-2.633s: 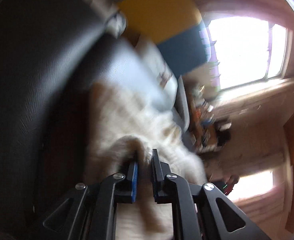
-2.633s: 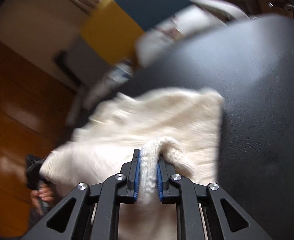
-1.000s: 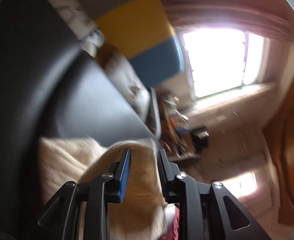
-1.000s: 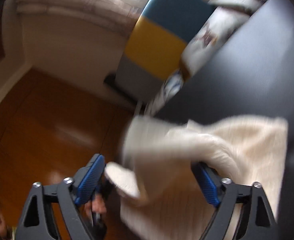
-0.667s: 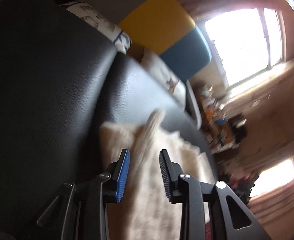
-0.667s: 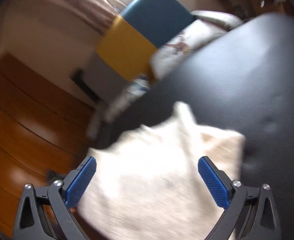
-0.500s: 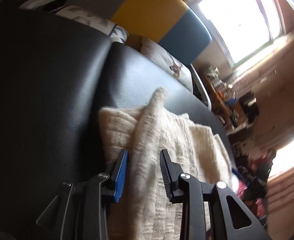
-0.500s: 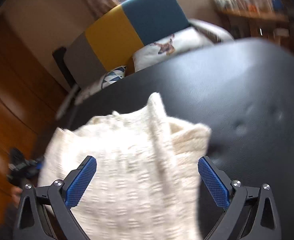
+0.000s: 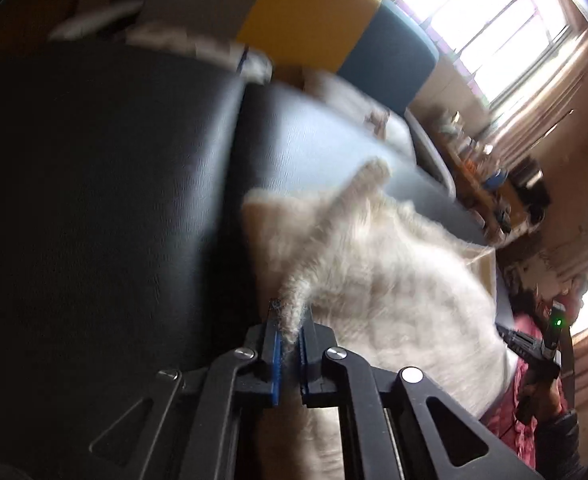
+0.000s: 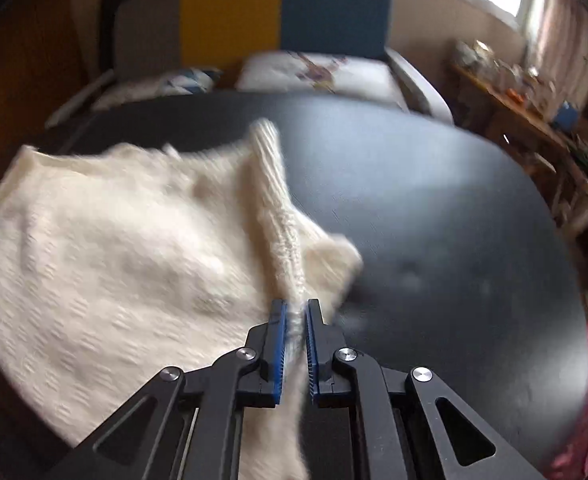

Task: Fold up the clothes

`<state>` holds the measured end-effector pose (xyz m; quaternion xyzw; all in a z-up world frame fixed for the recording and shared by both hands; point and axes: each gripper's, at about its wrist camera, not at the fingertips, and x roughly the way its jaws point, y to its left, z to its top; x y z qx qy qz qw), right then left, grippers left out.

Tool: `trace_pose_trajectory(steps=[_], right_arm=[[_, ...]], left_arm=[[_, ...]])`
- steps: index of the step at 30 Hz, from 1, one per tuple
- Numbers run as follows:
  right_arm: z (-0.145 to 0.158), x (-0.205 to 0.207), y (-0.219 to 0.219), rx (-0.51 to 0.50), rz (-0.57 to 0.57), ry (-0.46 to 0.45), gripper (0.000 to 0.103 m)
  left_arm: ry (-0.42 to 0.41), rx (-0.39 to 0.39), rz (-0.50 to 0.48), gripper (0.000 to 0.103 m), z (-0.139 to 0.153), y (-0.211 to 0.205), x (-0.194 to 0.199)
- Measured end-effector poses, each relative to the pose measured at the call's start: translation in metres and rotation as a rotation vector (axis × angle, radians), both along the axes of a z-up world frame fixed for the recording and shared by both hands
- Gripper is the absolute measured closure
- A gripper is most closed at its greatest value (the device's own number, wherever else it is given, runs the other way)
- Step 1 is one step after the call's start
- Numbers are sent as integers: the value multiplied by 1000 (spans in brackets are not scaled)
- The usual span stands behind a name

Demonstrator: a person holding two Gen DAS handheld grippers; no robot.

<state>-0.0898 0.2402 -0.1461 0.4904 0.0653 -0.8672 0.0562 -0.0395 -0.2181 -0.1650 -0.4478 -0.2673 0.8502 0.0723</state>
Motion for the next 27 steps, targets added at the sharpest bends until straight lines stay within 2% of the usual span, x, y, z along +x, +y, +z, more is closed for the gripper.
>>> trace_pose_trajectory(steps=[1, 4, 5, 7, 9, 10, 11, 14, 17, 19, 20, 21, 22, 23, 25, 27], right_arm=[[-9, 2, 5, -17, -3, -18, 94], [2, 7, 18, -117, -29, 49, 92], [9, 8, 22, -155, -37, 72, 89], [31, 9, 23, -158, -45, 153, 84], [51, 5, 11, -187, 15, 210, 63], [59, 1, 2, -214, 53, 225, 41], [63, -5, -11, -237, 106, 223, 31], [56, -21, -56, -213, 245, 183, 31], [39, -42, -92, -140, 323, 128, 33], [20, -58, -106, -114, 331, 55, 36], [11, -66, -111, -95, 329, 22, 46], [2, -69, -115, -60, 323, -2, 56], [-6, -68, -117, -53, 320, -19, 83], [-8, -65, -117, -53, 320, -7, 89], [-9, -56, -117, -45, 326, 19, 95], [-5, -46, -118, -21, 324, 61, 96]], left_arm=[[8, 5, 17, 90, 3, -2, 1], [98, -42, 95, 88, 33, -7, 11], [140, -48, 92, 86, 44, -6, 13], [208, -60, 8, 82, 63, 7, 13], [195, -130, -97, 81, 65, 33, -2], [186, -167, -149, 81, 65, 47, -10], [177, -204, -202, 81, 65, 60, -18], [114, -243, -262, 81, 49, 83, -46], [19, -267, -298, 77, 30, 96, -69], [-30, -286, -316, 78, 17, 104, -75], [-17, -300, -320, 81, 15, 107, -73], [3, -317, -323, 90, 14, 111, -70], [8, -306, -318, 93, 13, 110, -67], [14, -281, -304, 97, 12, 107, -63], [56, -236, -256, 99, 17, 98, -51], [116, -197, -208, 99, 26, 91, -37]])
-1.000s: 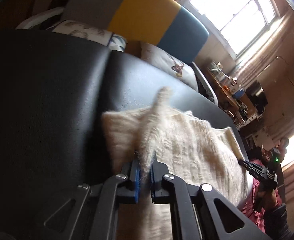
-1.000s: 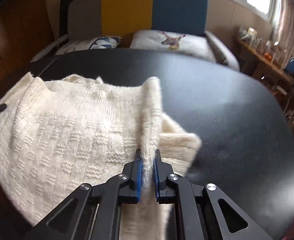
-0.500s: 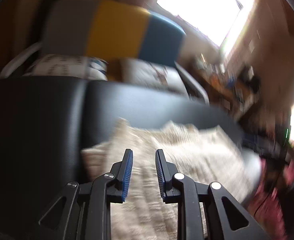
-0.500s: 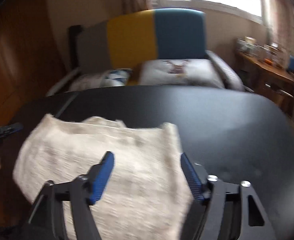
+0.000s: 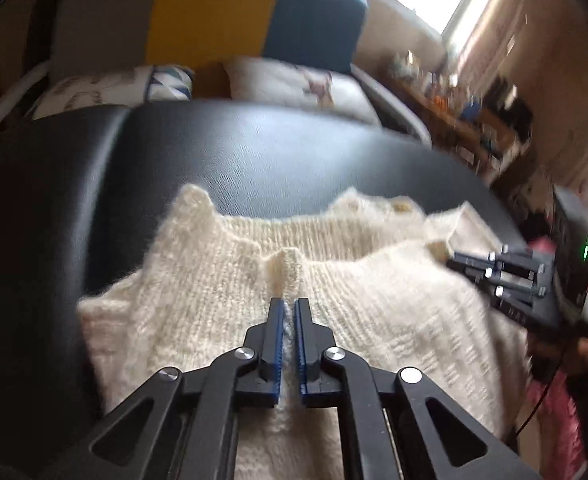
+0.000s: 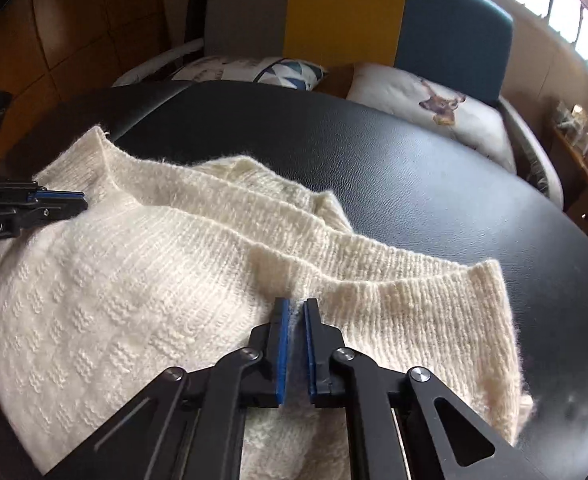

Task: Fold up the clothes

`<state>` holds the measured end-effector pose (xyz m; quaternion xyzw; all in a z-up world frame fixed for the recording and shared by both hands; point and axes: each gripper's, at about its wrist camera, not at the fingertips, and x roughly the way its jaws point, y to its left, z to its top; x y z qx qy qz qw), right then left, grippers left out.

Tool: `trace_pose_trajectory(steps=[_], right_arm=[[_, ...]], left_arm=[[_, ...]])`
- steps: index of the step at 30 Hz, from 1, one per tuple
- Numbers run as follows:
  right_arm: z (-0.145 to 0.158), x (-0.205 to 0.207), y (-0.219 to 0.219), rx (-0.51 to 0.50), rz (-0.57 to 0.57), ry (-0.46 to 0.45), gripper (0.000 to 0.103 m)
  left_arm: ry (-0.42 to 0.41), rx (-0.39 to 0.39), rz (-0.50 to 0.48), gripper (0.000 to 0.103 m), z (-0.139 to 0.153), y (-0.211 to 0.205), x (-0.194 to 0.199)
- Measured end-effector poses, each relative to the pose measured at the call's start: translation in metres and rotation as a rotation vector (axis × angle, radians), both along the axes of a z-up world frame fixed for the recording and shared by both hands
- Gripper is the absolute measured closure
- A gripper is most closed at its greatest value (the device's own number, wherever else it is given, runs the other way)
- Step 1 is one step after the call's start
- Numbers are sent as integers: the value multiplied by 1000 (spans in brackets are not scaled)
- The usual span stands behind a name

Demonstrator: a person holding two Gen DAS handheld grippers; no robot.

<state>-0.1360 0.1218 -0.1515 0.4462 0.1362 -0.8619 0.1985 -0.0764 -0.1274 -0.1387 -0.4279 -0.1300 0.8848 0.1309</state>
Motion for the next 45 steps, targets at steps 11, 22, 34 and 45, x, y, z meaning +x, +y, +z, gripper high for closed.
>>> trace_pose_trajectory(steps=[11, 22, 34, 45], right_arm=[[41, 5, -17, 12, -75, 250, 97], [-14, -13, -10, 28, -153, 68, 96], [-21, 8, 1, -62, -172, 19, 96], [-21, -3, 17, -105, -229, 9, 95]], left_arm=[[147, -29, 150, 98, 13, 6, -38], [37, 102, 95, 93, -2, -21, -26], [-126, 88, 23, 80, -8, -76, -39], [-84, 168, 231, 92, -21, -95, -7]])
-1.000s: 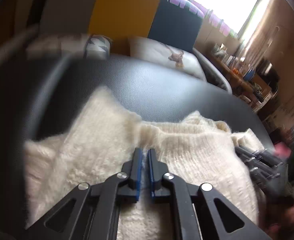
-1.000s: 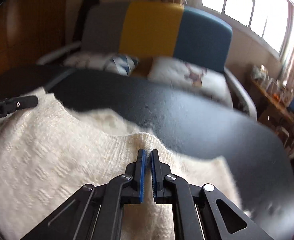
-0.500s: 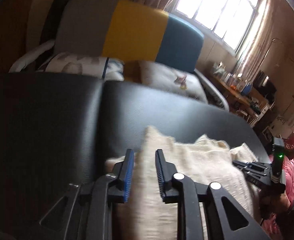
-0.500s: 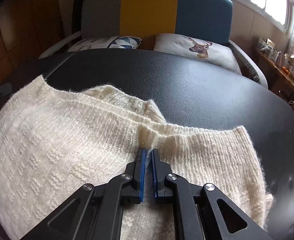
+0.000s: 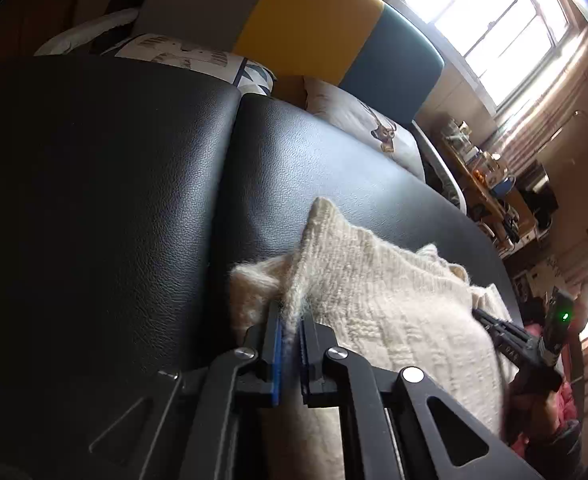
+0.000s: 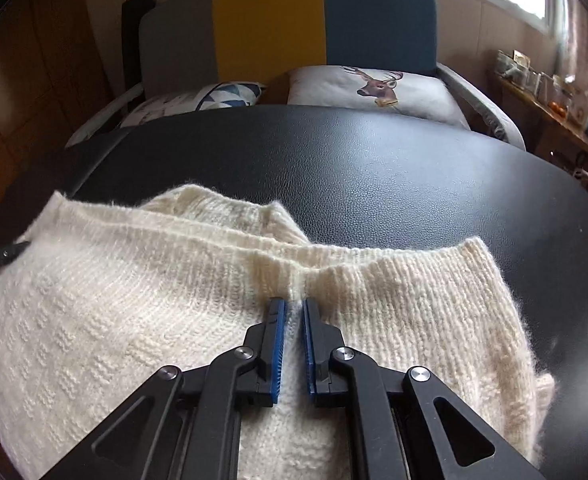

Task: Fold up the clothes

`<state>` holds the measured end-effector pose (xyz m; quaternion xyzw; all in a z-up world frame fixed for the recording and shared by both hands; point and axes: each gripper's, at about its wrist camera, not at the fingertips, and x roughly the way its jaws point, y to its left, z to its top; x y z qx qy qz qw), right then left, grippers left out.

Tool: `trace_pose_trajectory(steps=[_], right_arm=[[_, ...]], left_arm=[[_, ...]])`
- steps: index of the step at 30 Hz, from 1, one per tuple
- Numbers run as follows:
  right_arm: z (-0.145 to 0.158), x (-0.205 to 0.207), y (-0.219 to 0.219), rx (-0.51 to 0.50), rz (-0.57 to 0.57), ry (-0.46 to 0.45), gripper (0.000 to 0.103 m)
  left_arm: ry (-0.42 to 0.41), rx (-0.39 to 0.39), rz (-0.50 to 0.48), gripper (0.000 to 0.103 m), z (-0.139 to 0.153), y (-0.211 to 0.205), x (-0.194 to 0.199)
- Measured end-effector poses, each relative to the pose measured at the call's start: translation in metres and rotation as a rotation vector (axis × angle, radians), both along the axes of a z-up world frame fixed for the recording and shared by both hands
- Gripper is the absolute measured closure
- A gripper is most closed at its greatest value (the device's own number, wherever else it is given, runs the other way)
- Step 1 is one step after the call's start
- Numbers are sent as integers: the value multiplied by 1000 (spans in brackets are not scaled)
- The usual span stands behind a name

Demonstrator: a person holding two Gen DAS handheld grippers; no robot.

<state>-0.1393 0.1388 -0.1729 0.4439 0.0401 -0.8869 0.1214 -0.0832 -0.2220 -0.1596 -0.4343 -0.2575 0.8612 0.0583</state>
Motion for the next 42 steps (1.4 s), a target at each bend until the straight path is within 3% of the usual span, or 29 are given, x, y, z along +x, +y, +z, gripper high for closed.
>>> trace_pose_trajectory(steps=[6, 9, 13, 17, 22, 23, 25, 27, 31, 32, 36, 39, 42], right_arm=[[0, 0, 3, -23, 17, -2, 89], [2, 0, 10, -77, 21, -13, 83], [20, 14, 18, -137, -2, 38, 63], [44, 47, 7, -232, 92, 87, 32], [57, 84, -31, -325, 255, 59, 28], [56, 89, -40, -343, 282, 44, 26], [52, 98, -62, -350, 326, 19, 23], [47, 102, -83, -315, 357, 4, 22], [19, 102, -113, -32, 330, -22, 22], [10, 103, -114, -4, 337, -28, 17], [0, 115, -122, 48, 356, 45, 8], [-1, 114, -123, 28, 350, 45, 2], [9, 115, -115, -61, 349, 31, 1]], left_arm=[[27, 23, 63, 87, 18, -22, 39], [24, 123, -6, 82, 10, -28, 69], [3, 181, -76, 77, -8, -25, 106], [10, 247, -131, 76, -16, -19, 125], [34, 321, -187, 76, -21, -16, 133], [31, 323, -199, 77, -21, -14, 132], [27, 310, -225, 93, -23, -11, 130], [2, 227, -229, 98, -24, -11, 131], [-32, 168, -230, 98, -29, -18, 140], [-33, 152, -231, 98, -27, -18, 141], [-16, 136, -201, 97, -13, -15, 144], [55, 152, -149, 91, 11, -12, 142], [108, 122, -202, 87, 30, 9, 136]])
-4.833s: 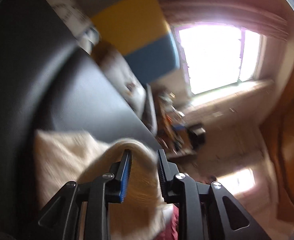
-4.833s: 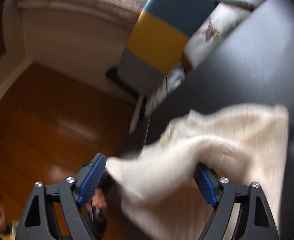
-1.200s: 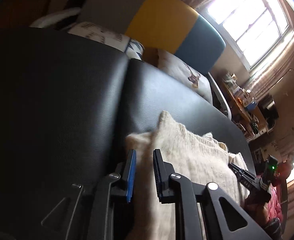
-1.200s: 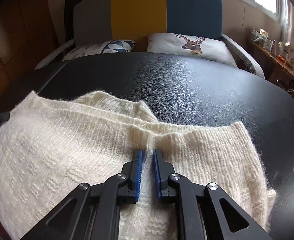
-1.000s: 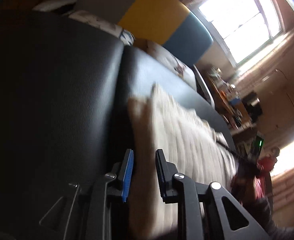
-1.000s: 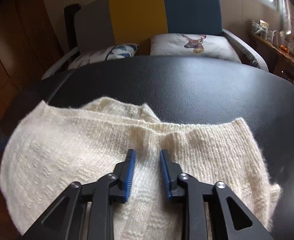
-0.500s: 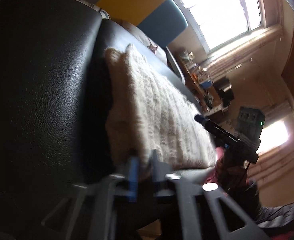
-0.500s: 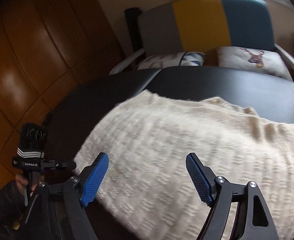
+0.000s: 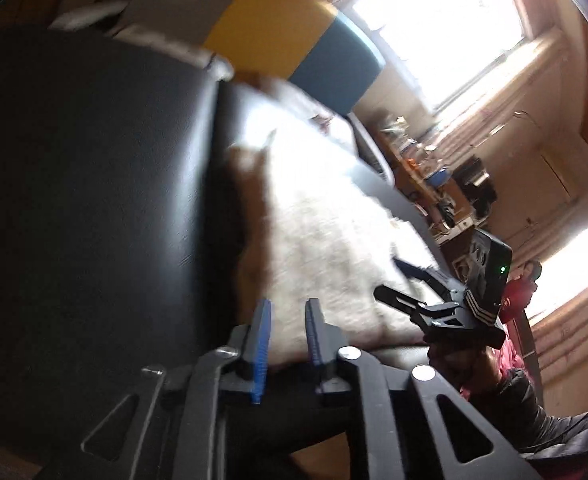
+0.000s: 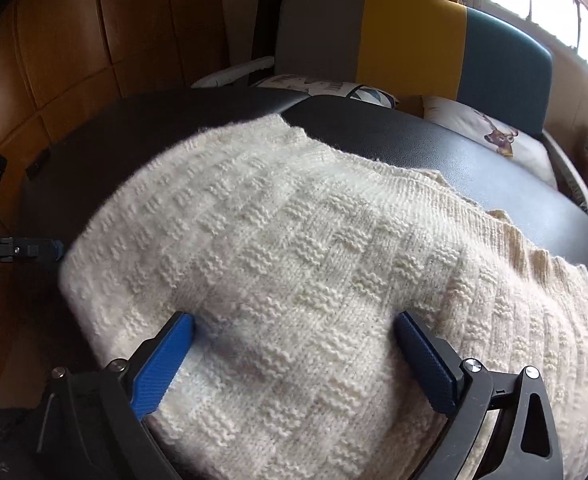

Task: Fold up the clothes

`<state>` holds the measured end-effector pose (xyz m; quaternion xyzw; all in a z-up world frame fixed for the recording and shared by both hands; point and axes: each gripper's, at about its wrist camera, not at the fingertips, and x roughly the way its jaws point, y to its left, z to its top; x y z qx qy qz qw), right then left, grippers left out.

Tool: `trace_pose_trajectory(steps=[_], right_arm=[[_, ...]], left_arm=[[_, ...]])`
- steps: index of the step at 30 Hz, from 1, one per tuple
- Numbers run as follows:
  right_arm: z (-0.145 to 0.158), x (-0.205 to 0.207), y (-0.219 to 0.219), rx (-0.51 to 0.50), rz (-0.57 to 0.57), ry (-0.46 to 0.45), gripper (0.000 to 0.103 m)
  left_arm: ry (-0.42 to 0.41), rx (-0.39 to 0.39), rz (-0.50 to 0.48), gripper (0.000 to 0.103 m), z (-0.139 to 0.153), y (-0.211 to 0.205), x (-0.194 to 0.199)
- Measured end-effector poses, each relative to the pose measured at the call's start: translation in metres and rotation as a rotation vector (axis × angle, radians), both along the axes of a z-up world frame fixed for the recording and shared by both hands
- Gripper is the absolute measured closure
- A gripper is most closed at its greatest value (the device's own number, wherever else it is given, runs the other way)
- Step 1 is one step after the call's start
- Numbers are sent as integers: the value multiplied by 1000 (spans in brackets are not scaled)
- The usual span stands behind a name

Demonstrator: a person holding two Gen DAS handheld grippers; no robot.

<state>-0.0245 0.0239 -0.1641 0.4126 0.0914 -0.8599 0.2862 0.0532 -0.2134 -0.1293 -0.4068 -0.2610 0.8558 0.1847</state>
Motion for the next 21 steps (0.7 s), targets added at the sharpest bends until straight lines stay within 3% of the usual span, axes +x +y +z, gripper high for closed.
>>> trace_pose_trajectory(steps=[5, 9, 15, 17, 21], right_arm=[[32, 19, 58, -254, 5, -84, 2], [41, 53, 152, -370, -63, -152, 1], [26, 85, 285, -443, -243, -228, 1], [21, 85, 307, -472, -267, -236, 1], [12, 73, 316, -521, -208, -248, 1]], left_arm=[[28, -35, -162, 86, 12, 66, -28], [61, -80, -321, 86, 19, 134, -47], [72, -161, -493, 86, 24, 221, -56], [80, -182, -528, 86, 27, 229, -59], [61, -213, -551, 86, 19, 255, -74]])
